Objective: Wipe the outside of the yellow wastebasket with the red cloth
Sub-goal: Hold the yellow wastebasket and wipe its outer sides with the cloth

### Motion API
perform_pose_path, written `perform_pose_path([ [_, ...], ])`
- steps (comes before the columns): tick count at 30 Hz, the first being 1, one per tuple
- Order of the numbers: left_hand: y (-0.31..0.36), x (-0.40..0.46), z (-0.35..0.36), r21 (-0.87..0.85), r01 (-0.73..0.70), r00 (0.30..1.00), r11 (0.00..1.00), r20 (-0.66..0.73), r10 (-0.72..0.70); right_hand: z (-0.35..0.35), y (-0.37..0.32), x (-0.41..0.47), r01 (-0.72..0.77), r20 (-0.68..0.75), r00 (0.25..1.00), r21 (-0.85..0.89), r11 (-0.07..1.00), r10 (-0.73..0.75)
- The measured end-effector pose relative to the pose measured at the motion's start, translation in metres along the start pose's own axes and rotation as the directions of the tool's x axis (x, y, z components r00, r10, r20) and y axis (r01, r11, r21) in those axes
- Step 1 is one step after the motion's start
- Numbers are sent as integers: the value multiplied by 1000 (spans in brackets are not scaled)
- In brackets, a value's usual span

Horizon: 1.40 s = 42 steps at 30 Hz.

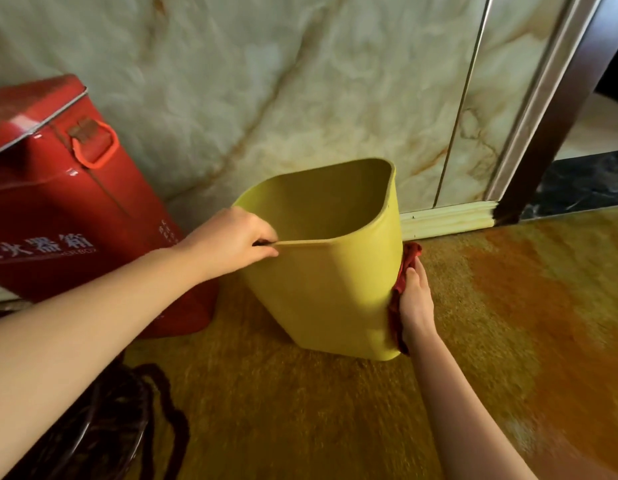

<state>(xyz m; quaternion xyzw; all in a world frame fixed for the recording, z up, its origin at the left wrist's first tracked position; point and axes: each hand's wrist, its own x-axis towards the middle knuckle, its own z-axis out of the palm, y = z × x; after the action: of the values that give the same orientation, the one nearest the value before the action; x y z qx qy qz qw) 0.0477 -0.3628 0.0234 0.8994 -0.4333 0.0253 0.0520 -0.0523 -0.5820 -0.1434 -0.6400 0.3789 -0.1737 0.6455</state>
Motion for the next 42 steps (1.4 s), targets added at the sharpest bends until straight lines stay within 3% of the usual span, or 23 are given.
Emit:
perform_pose_path([
  [5,6,13,-5,26,57,998,998,-23,-57,27,-11,-56,316,-149,937,-14,949,-315],
  [7,13,15,-4,3,45,999,999,-20,-45,45,-11,-76,341,-218,912,-66,938,-347],
  [12,41,36,2,-75,-37,999,997,37,39,87,-10,-95,433,-115,891,-67,899,-438],
  [18,2,33,10,-300,70,986,951,166,-20,83,-26,-71,359,-57,933,117,926,-354],
  [22,-11,44,6,-229,25,992,973,125,4,80,-34,-68,308,-21,951,167,937,-308],
  [26,-5,66,-11,-126,-33,996,992,80,43,84,-38,-71,156,15,985,320,934,-169],
  [34,-40,14,6,-91,143,989,985,-12,-145,112,-30,-101,57,127,984,449,892,-127],
  [36,-37,-11,17,-91,129,980,987,-139,-141,116,-27,-107,38,133,984,477,878,-115],
  [39,-17,-54,48,-121,112,874,986,-461,-155,115,-25,-110,-22,173,982,515,857,-79],
  [40,-9,-63,61,-170,113,874,979,-452,-179,113,-25,-111,-48,188,980,532,845,-63],
  [42,3,-70,84,-331,165,927,929,-269,-260,107,-26,-113,-116,224,974,601,791,-27],
])
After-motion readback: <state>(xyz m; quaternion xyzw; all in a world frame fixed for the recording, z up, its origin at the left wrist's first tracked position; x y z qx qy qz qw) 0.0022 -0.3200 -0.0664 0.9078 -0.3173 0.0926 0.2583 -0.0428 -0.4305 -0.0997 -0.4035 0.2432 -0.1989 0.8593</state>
